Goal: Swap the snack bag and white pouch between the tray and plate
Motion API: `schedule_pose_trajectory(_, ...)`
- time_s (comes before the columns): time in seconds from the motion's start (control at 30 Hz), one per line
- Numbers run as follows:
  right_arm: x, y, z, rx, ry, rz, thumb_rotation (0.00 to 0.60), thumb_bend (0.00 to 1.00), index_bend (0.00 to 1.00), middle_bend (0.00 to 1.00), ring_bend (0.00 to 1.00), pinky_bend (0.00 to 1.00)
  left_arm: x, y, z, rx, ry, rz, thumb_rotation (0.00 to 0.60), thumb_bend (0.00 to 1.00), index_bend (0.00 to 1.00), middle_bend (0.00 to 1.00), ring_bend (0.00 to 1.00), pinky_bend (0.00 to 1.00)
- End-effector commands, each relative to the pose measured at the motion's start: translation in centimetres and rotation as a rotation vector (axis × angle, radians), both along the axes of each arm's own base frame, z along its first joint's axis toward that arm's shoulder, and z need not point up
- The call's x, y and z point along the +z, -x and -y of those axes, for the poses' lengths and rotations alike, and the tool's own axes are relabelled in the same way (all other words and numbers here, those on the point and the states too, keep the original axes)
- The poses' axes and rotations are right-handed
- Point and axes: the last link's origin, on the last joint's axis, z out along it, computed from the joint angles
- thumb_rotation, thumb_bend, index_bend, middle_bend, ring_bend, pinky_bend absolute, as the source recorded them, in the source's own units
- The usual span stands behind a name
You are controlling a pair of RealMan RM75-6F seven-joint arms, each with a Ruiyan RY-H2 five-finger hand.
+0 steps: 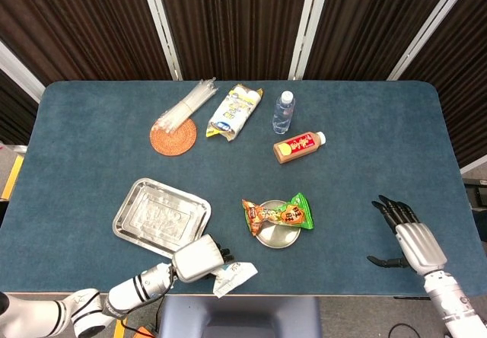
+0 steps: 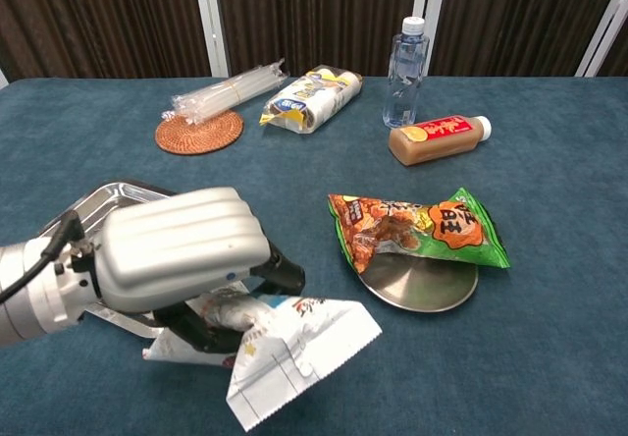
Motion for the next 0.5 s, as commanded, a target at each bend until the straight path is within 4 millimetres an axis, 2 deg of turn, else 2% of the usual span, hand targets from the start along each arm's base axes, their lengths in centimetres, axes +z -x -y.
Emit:
schedule_pose_trajectory(0.03,-0.1,0.0,0.0,0.000,-0.003,-0.003,0.600,0.20,0.00,0.00,0.00,0.02,1.4,0.1,-0.6,0.015,-0.031,0.023,0.600,0.61,0.77,0.91,0.80,1.00)
schedule_pose_trajectory(0.17,-0.2,-0.1,0.0,-0.002,-0.004,-0.007,0.600,0.20,0.00,0.00,0.00,0.02,2.9,0.1,-2.2,0.022,-0.096,0.033,0.600,0.61,0.77,0.91,0.81,1.00)
schedule_pose_trajectory(0.27,-0.1,-0.1,0.0,-0.003,0.000,-0.007,0.600,0.20,0.00,0.00,0.00,0.02,4.1,0.4,-4.4,0.043,-0.172,0.022,0.600,0.60,0.77,0.91,0.80,1.00)
schedule_pose_trajectory(0.37,-0.1,0.0,0.0,-0.004,0.005,-0.010,0.600,0.20,0.00,0.00,0.00,0.02,4.8,1.4,-6.8,0.083,-0.235,-0.021,0.600,0.60,0.77,0.91,0.80,1.00)
schedule_pose_trajectory(0.5,-0.1,0.0,0.1,-0.008,0.007,-0.014,0.600,0.20,0.00,0.00,0.00,0.02,4.7,3.5,-9.2,0.142,-0.275,-0.076,0.600,0.60,0.77,0.89,0.79,1.00)
